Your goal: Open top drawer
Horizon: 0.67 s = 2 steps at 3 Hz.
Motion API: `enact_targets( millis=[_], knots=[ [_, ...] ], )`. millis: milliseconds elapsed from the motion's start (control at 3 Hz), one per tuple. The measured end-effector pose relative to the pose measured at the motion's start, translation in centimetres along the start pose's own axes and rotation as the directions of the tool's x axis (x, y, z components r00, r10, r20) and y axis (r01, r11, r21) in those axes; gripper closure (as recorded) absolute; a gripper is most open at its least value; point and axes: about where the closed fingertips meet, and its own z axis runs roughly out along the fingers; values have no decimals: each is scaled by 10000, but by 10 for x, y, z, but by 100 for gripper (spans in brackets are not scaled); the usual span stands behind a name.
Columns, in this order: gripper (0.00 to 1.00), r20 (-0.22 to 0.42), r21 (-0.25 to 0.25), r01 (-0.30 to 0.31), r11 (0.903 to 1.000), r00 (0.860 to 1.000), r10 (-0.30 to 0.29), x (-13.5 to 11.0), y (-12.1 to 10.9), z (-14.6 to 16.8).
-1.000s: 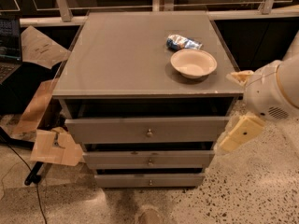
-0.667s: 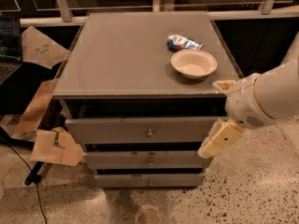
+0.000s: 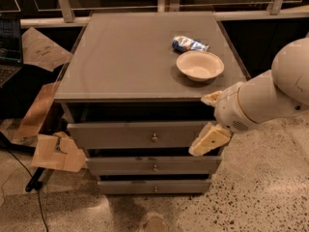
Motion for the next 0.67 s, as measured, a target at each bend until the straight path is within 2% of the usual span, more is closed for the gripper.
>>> enact_targets(
  millis=[667],
  knots=[
    [64, 0, 0, 0, 10000, 10000, 0, 0, 0, 0]
  ],
)
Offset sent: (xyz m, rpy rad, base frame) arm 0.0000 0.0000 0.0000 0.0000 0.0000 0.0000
